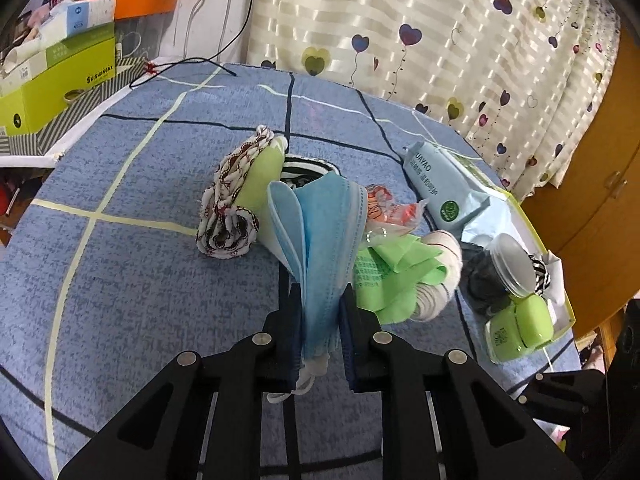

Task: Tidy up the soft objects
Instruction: 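Grasp the blue face masks with the left gripper while the right grasps a white sock, then carry the blue masks and white sock to the yellow-green box with both grippers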

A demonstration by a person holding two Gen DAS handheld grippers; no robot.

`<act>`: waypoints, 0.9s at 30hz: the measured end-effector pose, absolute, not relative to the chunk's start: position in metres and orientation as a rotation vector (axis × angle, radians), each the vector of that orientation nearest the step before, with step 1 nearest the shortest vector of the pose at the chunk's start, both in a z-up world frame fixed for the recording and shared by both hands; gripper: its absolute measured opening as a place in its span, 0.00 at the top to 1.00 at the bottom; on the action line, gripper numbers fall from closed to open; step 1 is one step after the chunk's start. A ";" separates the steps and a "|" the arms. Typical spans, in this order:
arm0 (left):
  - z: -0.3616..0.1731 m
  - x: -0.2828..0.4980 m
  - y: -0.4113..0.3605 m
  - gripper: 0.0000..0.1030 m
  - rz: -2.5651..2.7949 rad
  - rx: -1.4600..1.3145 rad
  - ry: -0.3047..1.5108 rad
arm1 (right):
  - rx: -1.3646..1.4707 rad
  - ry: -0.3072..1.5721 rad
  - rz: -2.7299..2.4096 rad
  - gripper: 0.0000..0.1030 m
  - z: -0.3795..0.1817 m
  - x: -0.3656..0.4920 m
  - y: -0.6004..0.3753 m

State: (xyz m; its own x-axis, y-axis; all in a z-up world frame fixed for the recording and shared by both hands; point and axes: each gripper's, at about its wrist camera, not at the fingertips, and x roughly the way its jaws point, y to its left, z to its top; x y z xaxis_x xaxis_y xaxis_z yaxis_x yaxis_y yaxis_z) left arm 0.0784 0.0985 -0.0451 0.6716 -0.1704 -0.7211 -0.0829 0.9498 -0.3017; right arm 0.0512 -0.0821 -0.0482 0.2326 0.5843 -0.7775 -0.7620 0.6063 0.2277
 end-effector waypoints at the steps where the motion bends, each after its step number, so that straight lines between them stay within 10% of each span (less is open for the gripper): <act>1: -0.043 0.076 0.097 0.83 -0.051 -0.323 0.831 | -0.218 0.948 0.925 0.72 -0.046 0.051 -0.083; 27: 0.022 0.026 0.060 0.83 -0.109 -0.281 0.688 | -0.094 0.688 0.764 0.73 0.032 0.038 -0.147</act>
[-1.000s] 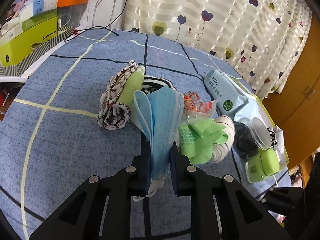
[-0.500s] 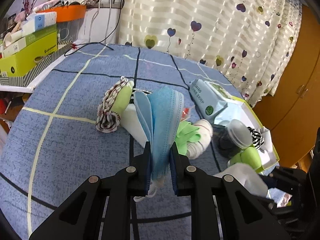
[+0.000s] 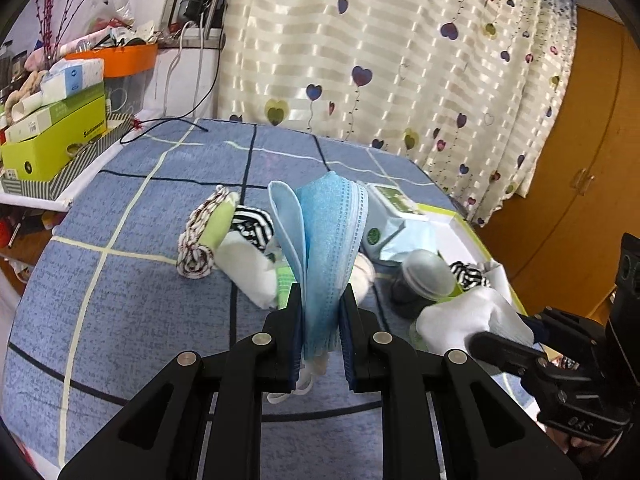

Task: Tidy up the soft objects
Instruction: 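Carry the blue masks and white sock to the yellow-green box with both grippers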

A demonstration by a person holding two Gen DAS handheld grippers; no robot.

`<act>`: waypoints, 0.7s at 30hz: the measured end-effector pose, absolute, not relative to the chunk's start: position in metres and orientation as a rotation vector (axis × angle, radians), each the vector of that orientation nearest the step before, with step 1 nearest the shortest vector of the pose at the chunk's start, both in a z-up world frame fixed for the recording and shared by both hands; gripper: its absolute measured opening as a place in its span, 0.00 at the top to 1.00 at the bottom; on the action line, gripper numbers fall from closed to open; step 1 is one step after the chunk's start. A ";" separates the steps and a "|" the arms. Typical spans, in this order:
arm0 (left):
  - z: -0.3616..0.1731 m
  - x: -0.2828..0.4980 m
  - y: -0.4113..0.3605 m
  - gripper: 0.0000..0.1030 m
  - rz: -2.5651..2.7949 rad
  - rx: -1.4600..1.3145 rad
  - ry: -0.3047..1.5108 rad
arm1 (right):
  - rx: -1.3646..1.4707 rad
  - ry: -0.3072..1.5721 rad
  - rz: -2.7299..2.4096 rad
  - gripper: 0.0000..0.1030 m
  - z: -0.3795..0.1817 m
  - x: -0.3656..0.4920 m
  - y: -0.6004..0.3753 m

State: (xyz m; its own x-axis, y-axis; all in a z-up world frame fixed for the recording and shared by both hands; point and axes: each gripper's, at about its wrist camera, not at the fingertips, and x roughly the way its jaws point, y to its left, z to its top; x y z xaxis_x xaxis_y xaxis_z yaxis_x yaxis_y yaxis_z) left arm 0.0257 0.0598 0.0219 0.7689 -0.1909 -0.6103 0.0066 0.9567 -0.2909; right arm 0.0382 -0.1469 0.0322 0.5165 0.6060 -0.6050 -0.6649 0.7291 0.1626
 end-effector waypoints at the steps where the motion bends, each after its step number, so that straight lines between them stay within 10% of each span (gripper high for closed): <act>1: 0.023 0.025 0.058 0.83 -0.112 -0.281 0.685 | -0.090 0.684 0.756 0.73 0.034 0.038 -0.150; 21: 0.032 0.034 0.015 0.83 -0.205 -0.255 0.685 | -0.011 0.656 0.634 0.73 0.038 0.048 -0.206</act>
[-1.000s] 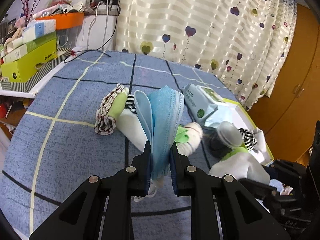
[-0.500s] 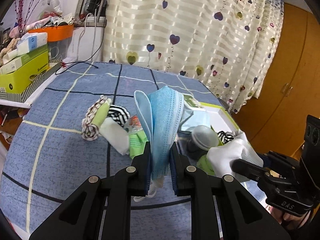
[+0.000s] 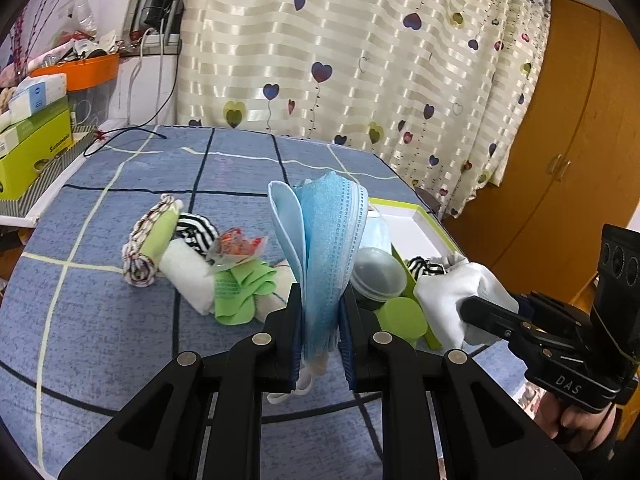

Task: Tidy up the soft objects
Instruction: 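Carry the blue masks and white sock to the yellow-green box with both grippers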

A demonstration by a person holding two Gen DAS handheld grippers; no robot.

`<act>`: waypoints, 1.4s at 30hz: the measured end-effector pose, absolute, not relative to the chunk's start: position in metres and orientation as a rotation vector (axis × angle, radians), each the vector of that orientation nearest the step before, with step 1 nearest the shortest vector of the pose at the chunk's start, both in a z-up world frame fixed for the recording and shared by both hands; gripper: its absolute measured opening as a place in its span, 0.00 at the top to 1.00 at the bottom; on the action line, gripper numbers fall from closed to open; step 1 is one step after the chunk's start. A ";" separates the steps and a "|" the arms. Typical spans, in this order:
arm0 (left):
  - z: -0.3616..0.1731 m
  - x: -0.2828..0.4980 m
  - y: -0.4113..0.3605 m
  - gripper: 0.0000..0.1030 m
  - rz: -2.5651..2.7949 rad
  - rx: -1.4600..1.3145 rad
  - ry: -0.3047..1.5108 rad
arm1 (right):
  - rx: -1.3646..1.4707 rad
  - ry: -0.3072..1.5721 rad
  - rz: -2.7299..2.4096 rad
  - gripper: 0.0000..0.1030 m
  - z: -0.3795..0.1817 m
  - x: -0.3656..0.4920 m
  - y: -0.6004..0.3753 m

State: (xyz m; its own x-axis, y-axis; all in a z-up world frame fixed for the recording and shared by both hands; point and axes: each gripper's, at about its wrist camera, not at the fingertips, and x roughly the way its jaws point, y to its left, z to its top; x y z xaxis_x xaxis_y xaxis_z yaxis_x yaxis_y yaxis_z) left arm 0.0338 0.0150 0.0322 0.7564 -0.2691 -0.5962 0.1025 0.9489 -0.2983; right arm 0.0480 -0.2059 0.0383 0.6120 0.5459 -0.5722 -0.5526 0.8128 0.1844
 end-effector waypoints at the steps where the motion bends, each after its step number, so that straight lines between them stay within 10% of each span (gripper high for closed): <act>1: 0.033 0.035 0.012 0.83 -0.211 -0.252 0.686 | -0.008 0.656 0.629 0.73 0.038 0.049 -0.208; 42: 0.047 0.088 -0.086 0.83 -0.376 -0.146 0.704 | 0.095 0.651 0.435 0.73 0.032 0.083 -0.309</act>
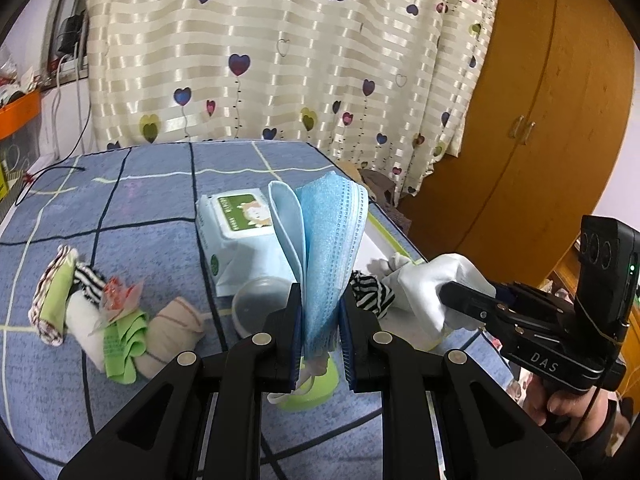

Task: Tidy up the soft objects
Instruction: 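Carry the blue masks and white sock to the yellow-green box with both grippers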

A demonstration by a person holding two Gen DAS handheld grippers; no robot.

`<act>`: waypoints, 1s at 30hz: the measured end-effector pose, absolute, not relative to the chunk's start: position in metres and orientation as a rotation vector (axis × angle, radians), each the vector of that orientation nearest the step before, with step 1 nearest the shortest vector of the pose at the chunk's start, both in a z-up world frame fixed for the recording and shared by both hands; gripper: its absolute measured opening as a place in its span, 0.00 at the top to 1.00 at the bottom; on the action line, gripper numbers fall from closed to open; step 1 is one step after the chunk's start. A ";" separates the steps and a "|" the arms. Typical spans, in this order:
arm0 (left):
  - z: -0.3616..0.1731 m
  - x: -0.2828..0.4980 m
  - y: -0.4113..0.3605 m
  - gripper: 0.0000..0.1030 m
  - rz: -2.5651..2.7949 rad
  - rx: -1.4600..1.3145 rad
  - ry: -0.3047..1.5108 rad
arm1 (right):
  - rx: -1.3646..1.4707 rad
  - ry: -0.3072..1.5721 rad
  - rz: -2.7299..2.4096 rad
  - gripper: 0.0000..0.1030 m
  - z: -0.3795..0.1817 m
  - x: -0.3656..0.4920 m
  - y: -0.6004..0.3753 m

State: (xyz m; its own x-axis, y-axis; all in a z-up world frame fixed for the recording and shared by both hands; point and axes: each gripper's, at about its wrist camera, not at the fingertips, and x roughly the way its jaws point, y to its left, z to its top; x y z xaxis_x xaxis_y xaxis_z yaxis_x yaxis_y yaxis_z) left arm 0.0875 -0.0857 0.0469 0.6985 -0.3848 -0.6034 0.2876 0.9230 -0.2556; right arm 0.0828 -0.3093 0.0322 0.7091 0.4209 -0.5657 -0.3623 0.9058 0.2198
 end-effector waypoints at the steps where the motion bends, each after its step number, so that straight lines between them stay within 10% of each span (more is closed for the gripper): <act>1: 0.047 0.089 -0.087 0.83 -0.379 -0.142 0.706 | 0.096 0.650 0.431 0.73 0.032 0.085 -0.311; 30: 0.038 0.195 -0.171 0.83 -0.431 0.011 0.847 | 0.106 0.736 0.384 0.72 0.002 0.198 -0.351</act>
State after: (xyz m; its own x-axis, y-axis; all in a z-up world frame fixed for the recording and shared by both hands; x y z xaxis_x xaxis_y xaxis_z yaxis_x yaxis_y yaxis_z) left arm 0.1952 -0.1712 0.0380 0.5815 -0.3648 -0.7272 0.3736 0.9137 -0.1596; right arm 0.1976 -0.3511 0.0021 0.6747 0.3777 -0.6342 -0.3040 0.9251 0.2275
